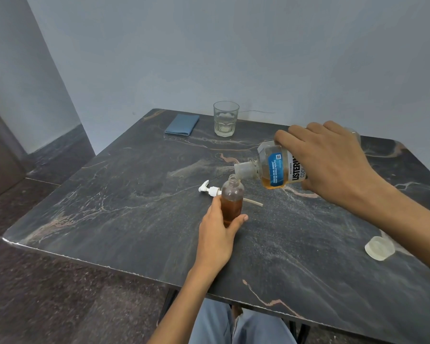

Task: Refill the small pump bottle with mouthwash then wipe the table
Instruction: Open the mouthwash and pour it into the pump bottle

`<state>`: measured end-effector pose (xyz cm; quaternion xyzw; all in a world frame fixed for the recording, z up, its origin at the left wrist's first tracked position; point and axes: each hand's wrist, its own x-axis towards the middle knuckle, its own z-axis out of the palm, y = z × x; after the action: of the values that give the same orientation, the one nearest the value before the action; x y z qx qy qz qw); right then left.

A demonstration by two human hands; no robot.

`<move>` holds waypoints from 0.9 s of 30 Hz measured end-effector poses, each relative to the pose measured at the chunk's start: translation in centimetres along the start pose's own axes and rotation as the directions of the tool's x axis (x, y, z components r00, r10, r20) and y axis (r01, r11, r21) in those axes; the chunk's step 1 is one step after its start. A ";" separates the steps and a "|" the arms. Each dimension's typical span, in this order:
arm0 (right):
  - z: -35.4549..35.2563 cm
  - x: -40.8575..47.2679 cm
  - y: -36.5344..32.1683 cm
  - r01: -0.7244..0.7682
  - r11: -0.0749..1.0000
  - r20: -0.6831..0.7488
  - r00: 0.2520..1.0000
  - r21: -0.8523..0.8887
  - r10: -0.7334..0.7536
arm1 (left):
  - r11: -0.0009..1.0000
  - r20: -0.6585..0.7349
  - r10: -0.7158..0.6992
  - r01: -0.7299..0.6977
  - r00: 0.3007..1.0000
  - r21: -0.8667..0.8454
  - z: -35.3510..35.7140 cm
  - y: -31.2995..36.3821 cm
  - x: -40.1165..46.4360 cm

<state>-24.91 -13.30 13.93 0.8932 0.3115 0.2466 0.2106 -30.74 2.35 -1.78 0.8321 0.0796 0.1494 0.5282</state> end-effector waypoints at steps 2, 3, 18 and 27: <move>-0.1 0.0 0.0 0.002 1.000 -0.001 1.000 -0.002 -0.002 | 1.000 -0.002 0.006 -0.006 1.000 0.002 0.0 0.0 0.0; -0.1 0.1 0.0 0.003 1.000 -0.003 1.000 0.002 -0.003 | 1.000 -0.003 0.010 -0.010 1.000 0.002 0.0 -0.1 0.0; -0.2 0.0 0.0 -0.001 1.000 -0.013 1.000 -0.022 0.001 | 1.000 -0.002 0.022 -0.022 1.000 -0.005 0.1 -0.6 0.1; -0.2 0.1 0.1 0.011 1.000 -0.004 1.000 -0.027 -0.011 | 1.000 -0.001 0.028 -0.028 1.000 -0.011 0.2 -0.7 0.2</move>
<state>-24.89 -13.21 14.13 0.8880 0.3135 0.2517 0.2232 -30.48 2.56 -2.41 0.8302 0.0674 0.1578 0.5304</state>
